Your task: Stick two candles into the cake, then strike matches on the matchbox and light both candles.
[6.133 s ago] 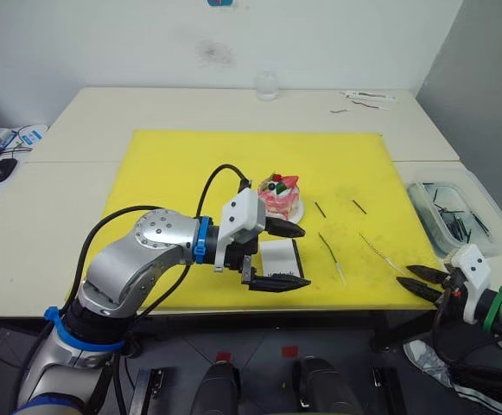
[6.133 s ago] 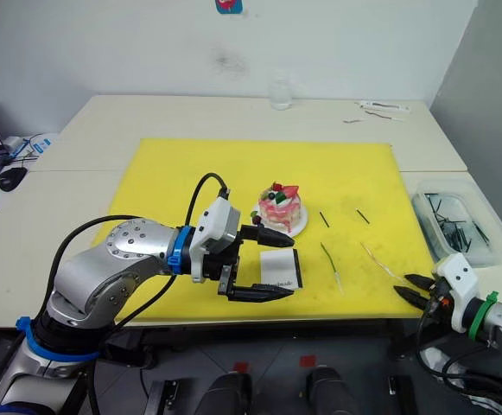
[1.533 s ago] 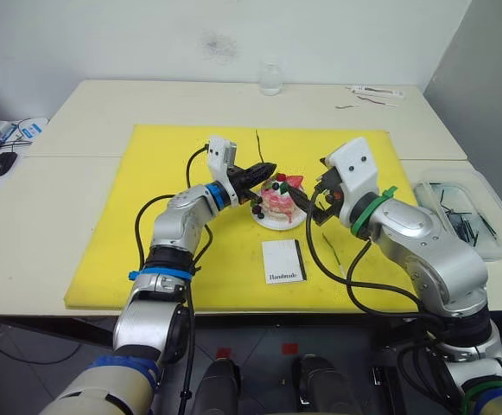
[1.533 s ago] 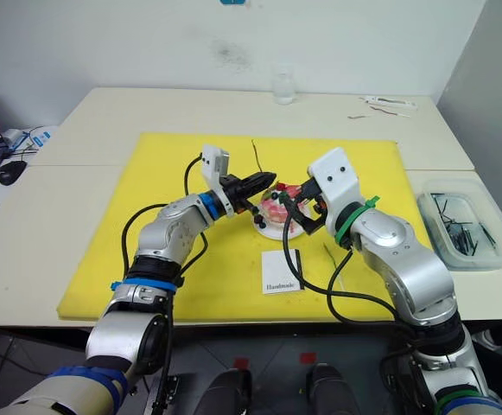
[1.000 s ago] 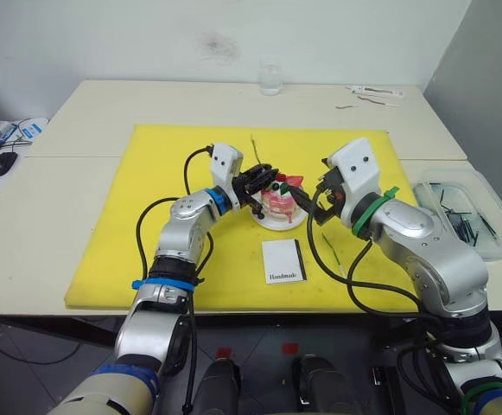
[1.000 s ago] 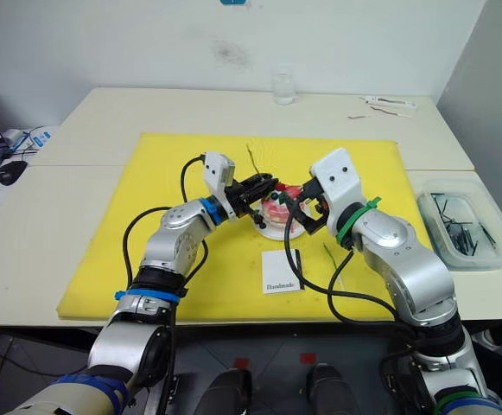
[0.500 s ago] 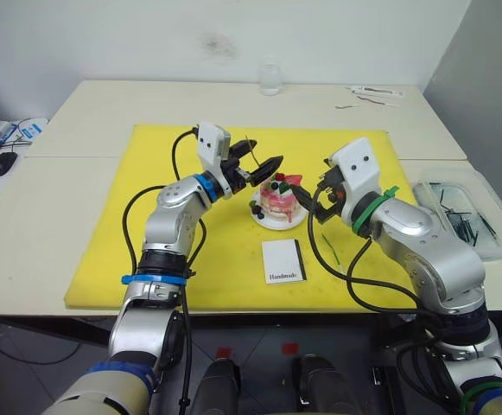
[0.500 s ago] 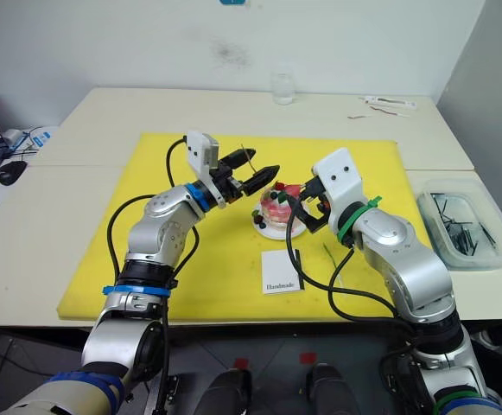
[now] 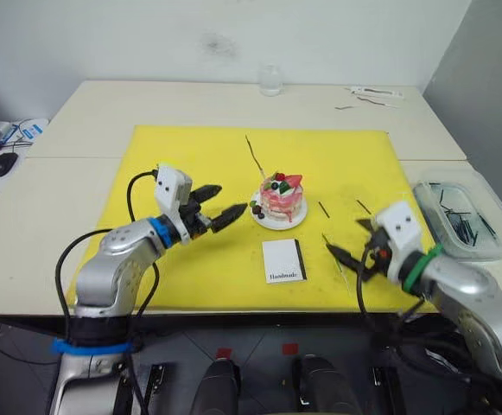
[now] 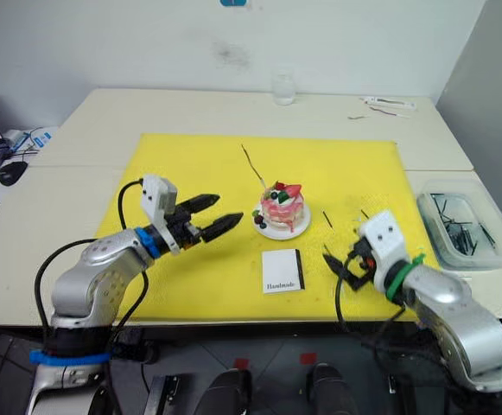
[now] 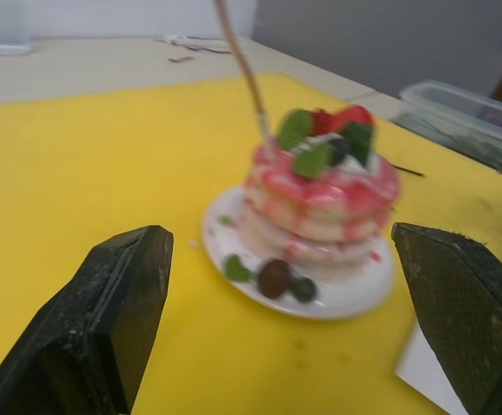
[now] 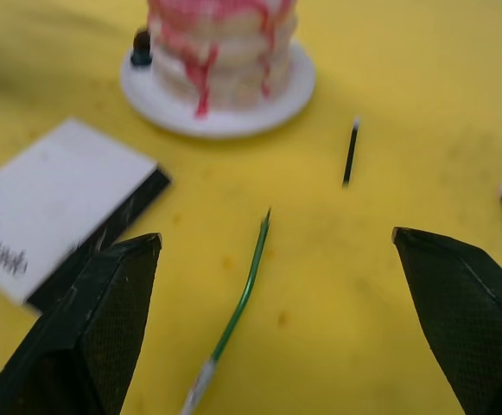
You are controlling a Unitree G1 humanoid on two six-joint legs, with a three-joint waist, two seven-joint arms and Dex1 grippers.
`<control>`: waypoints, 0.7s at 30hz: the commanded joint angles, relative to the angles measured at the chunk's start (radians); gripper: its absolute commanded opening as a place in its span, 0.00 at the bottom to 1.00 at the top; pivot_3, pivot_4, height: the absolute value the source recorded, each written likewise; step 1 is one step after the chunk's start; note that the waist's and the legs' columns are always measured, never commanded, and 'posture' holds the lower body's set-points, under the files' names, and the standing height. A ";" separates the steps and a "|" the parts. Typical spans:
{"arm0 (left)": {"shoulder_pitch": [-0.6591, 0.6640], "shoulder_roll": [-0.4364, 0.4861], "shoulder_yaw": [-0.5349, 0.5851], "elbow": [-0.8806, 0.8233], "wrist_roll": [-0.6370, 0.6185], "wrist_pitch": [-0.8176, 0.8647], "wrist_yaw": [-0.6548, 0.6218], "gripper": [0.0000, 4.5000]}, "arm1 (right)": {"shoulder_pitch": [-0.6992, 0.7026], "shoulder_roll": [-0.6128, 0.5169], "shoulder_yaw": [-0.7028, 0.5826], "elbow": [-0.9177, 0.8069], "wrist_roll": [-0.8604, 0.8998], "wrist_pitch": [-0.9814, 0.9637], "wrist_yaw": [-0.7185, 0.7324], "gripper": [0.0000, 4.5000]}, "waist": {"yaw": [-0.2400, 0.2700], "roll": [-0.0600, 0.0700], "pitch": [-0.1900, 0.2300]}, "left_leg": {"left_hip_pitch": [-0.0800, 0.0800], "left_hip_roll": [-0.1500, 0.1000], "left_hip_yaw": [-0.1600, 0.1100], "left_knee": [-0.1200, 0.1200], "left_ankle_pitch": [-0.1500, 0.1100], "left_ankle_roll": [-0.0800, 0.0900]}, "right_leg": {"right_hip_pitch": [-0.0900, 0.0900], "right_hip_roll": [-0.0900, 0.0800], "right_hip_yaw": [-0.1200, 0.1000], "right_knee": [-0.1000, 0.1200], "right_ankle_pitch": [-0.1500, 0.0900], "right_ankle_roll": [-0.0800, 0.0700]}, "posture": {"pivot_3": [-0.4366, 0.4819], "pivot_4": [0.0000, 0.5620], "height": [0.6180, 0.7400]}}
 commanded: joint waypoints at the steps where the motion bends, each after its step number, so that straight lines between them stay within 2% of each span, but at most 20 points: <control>1: -0.010 0.037 -0.034 -0.174 -0.099 0.070 -0.043 1.00 | 0.038 -0.016 -0.024 -0.029 0.016 -0.029 0.021 1.00 | -0.001 0.000 0.000 | 0.004 0.000 0.000 0.000 0.000 0.000 | 0.003 0.000 0.000 0.000 -0.002 -0.004 | 0.48 0.27 1.00; 4: -0.029 0.143 -0.150 -0.303 -0.107 0.054 -0.198 1.00 | 0.024 0.009 0.005 -0.001 0.013 0.011 -0.013 1.00 | -0.002 0.000 0.000 | 0.011 0.000 0.001 0.000 0.000 0.000 | 0.010 0.000 0.001 -0.002 -0.003 -0.005 | 0.48 0.27 1.00; 5: -0.025 0.182 -0.195 -0.308 -0.060 -0.007 -0.260 1.00 | 0.022 0.016 0.024 0.000 0.012 0.033 -0.023 1.00 | -0.003 0.002 -0.001 | 0.011 0.000 0.000 0.000 0.000 0.000 | 0.010 0.000 0.001 -0.002 -0.003 -0.005 | 0.48 0.27 1.00; 8: -0.034 0.197 -0.243 -0.262 0.003 -0.090 -0.290 1.00 | 0.021 0.036 0.055 -0.005 0.004 0.062 -0.055 0.88 | -0.005 0.002 -0.002 | 0.013 0.001 0.001 -0.001 0.000 0.000 | 0.011 0.001 0.001 -0.002 -0.003 -0.006 | 0.48 0.27 1.00; 10: -0.035 0.190 -0.255 -0.242 0.012 -0.114 -0.293 1.00 | 0.022 0.045 0.069 -0.007 -0.002 0.074 -0.073 0.74 | -0.003 0.002 -0.002 | 0.012 0.001 0.001 -0.002 0.000 0.000 | 0.010 0.001 0.001 -0.003 -0.004 -0.007 | 0.48 0.27 1.00; 18: 0.015 0.179 -0.274 -0.220 0.041 -0.185 -0.309 1.00 | 0.055 0.027 0.056 -0.054 -0.008 0.151 -0.117 0.06 | -0.003 0.002 -0.002 | 0.010 0.000 0.001 -0.002 0.000 0.000 | 0.009 0.001 0.001 -0.004 -0.004 -0.007 | 0.48 0.27 1.00; 19: 0.017 0.180 -0.275 -0.213 0.043 -0.194 -0.312 1.00 | 0.057 0.025 0.044 -0.065 0.001 0.165 -0.116 0.01 | -0.003 0.002 -0.002 | 0.010 0.000 0.000 -0.002 0.000 0.000 | 0.009 0.000 0.001 -0.004 -0.004 -0.007 | 0.48 0.27 1.00; 21: 0.018 0.180 -0.277 -0.200 0.050 -0.209 -0.317 1.00 | 0.051 0.021 0.011 -0.083 0.023 0.192 -0.106 0.01 | -0.002 0.002 -0.002 | 0.010 0.001 0.000 -0.001 0.000 0.000 | 0.009 0.001 0.000 -0.003 -0.004 -0.007 | 0.48 0.27 1.00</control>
